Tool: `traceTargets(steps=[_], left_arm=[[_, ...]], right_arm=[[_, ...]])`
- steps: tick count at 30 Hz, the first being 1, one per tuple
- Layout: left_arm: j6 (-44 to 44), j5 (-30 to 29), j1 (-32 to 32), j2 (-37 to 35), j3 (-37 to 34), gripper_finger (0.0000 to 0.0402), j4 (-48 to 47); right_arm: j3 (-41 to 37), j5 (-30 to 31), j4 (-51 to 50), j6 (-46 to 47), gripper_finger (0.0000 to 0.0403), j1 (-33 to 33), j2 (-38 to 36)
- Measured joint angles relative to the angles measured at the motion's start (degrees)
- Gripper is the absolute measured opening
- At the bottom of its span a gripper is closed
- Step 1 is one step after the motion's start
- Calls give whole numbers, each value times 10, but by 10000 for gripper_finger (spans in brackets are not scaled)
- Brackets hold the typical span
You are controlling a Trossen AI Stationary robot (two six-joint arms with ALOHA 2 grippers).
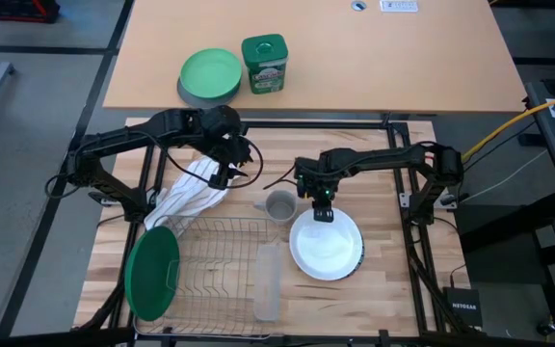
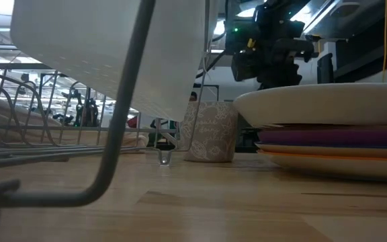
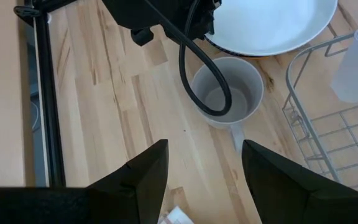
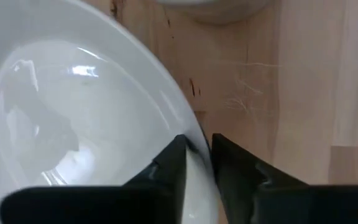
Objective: Sort dishes
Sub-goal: Put the white plate into the dish rack
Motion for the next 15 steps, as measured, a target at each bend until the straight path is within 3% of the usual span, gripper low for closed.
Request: traceTargets(steps=[6, 15], left_arm=[[0, 0, 0, 0, 0, 194, 0], [0, 0, 0, 0, 0, 194, 0]], right_arm=[[2, -17, 2, 6, 15, 1, 0], [1, -21, -4, 5, 18, 0, 0]])
